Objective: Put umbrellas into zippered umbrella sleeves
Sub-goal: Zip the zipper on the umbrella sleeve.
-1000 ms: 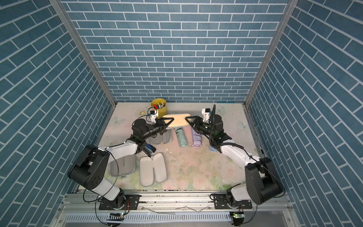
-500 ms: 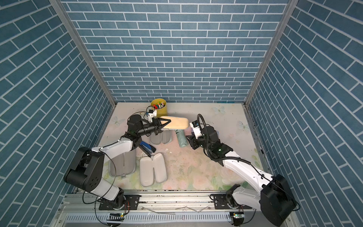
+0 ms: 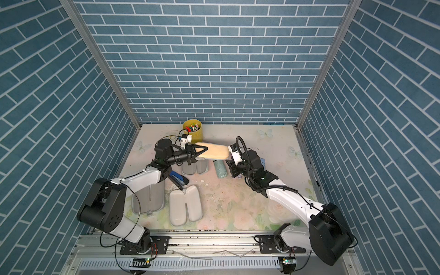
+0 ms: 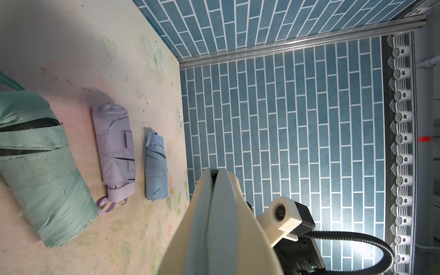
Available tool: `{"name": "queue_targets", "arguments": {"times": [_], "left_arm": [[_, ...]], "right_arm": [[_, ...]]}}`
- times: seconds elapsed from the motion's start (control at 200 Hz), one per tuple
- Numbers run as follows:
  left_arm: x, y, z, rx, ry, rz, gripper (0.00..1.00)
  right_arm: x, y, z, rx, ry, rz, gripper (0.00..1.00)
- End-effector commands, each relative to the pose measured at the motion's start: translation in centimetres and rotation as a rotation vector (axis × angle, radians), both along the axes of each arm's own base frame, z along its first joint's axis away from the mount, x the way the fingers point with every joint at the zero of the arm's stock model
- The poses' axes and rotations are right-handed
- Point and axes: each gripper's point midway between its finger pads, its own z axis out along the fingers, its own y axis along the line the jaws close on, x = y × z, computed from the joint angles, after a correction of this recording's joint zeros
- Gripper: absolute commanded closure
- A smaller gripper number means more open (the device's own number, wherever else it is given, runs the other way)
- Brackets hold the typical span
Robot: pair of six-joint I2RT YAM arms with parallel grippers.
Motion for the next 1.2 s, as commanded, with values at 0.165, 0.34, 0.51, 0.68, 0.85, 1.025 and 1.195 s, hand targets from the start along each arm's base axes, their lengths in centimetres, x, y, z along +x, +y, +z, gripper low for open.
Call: {"name": "queue_targets", "arguments": {"times": [0.165, 0.34, 0.51, 0.68, 0.85, 1.025, 1.195], "left_arm": [[-0.9, -0.4, 3.5, -0.034, -0.106, -0.052, 0.94], [-2.3, -0.6, 3.1, -0.023, -0.064, -0.122, 1.00], [-3.4, -1.0, 2.8, 0.000, -0.049, -0.201, 1.00], [-3.4, -1.2, 4.2, 0.001, -0.120, -0.264, 1.00], [-2.9, -1.1, 3.1, 0.087, -0.169, -0.286, 0.95], [-4.3, -3.0, 3.5, 0.099, -0.205, -0.372, 0.92], [-5.3, -3.4, 3.8, 0.102, -0.229, -0.408, 0.91]], "right_arm": [[1.4, 0.4, 2.0, 0.010, -0.099, 0.013, 0.91], [3.5, -3.1, 2.5, -0.009, -0.132, -0.072, 1.00], [4.2, -3.1, 2.4, -0.089, -0.146, -0.013, 1.00], [2.7, -3.2, 1.3, -0.019, 0.114, -0.004, 0.65], [-0.5, -4.2, 1.1, 0.246, 0.566, 0.036, 0.40], [-1.4, -1.2, 3.9, 0.467, 0.758, 0.190, 0.31], [-1.5, -0.2, 4.3, 0.526, 0.817, 0.261, 0.29]]}}
